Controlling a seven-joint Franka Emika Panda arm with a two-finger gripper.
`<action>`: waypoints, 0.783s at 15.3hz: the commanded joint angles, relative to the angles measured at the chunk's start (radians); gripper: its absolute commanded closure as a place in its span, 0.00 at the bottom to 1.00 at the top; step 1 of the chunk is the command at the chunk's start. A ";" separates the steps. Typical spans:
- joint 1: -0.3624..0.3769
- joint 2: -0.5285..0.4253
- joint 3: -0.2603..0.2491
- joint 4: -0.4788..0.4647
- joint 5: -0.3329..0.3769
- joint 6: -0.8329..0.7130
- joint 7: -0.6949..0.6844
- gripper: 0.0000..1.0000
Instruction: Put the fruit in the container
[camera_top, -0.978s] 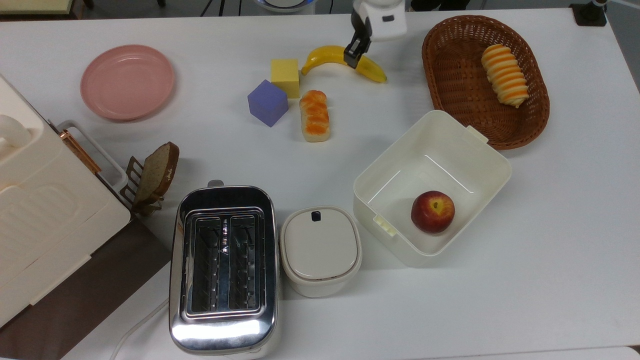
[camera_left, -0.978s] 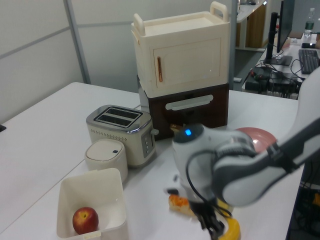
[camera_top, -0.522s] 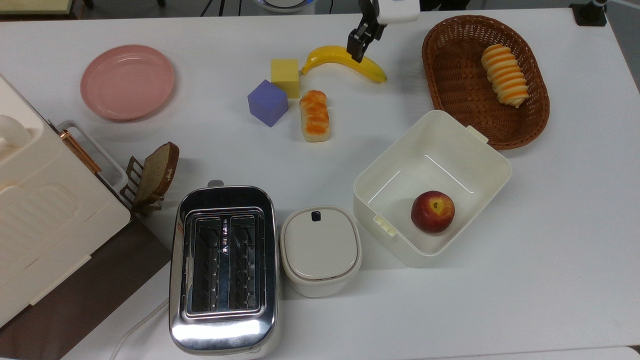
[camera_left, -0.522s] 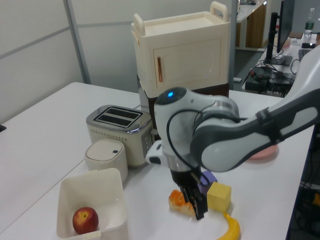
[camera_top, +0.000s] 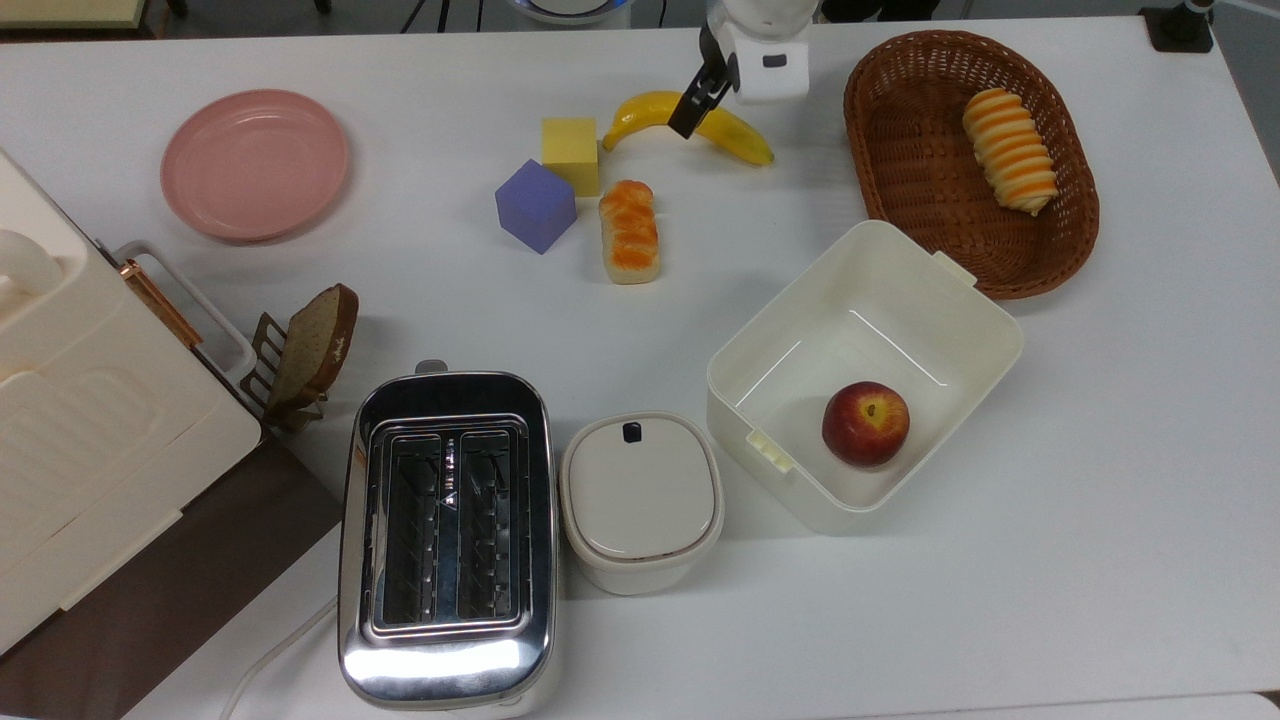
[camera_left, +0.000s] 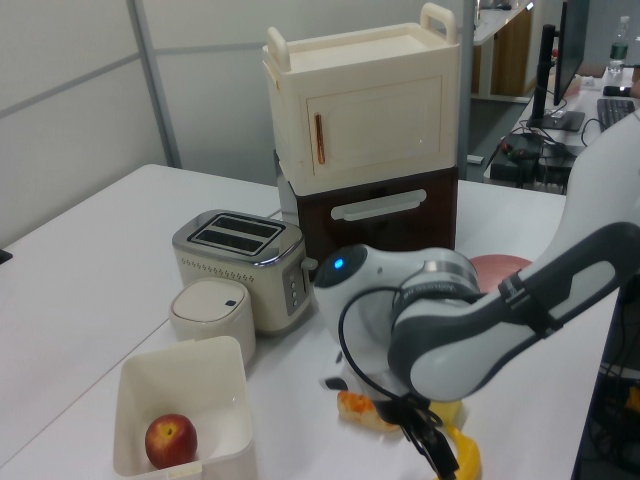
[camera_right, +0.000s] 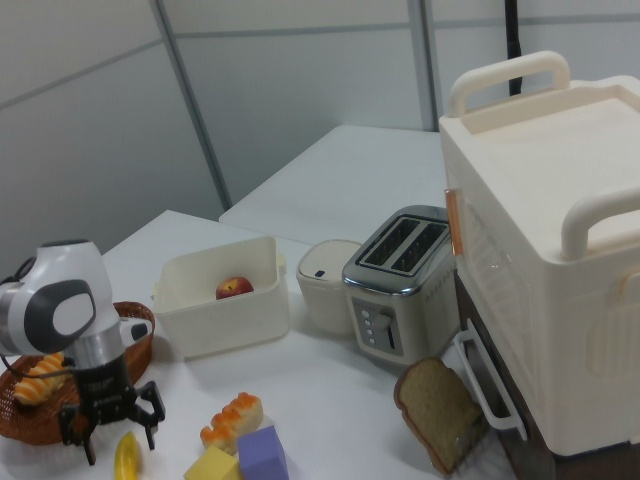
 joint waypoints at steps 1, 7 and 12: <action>0.035 0.012 0.000 -0.039 -0.010 -0.003 -0.011 0.10; 0.052 0.059 0.001 -0.041 -0.031 0.025 0.050 0.24; 0.049 0.082 0.001 -0.035 -0.059 0.073 0.071 0.56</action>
